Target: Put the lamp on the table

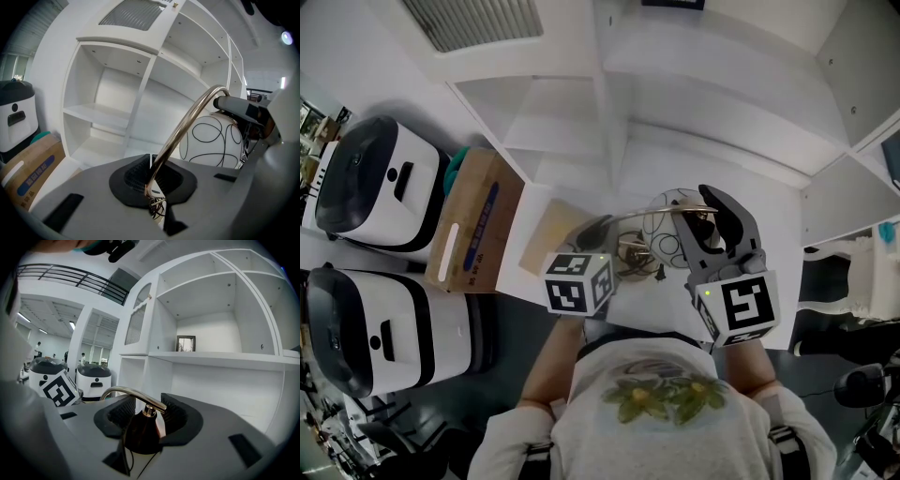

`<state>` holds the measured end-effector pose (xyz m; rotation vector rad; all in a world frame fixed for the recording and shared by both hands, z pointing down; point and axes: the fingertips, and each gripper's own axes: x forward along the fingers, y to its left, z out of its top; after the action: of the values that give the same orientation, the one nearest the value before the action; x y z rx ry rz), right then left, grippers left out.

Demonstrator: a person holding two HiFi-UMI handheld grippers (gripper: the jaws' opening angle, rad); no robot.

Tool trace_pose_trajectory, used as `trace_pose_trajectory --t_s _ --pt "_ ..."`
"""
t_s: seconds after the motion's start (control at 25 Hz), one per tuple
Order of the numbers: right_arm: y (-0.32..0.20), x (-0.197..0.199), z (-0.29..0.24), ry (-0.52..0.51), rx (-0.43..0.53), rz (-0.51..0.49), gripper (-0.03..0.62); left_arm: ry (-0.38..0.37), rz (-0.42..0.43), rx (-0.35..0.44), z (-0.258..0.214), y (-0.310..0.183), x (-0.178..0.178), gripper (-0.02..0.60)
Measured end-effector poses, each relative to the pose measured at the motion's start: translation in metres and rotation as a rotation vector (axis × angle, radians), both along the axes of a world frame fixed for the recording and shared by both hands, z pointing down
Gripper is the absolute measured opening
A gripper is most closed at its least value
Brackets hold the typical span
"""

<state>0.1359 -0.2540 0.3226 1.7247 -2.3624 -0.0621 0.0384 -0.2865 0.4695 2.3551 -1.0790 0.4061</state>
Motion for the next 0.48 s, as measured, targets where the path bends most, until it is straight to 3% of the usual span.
trace_pose_trajectory --t_s 0.48 --pt "-0.011 0.001 0.010 0.006 -0.021 -0.009 0.187 -0.005 -0.011 -0.022 0.012 -0.008 0.001 0.037"
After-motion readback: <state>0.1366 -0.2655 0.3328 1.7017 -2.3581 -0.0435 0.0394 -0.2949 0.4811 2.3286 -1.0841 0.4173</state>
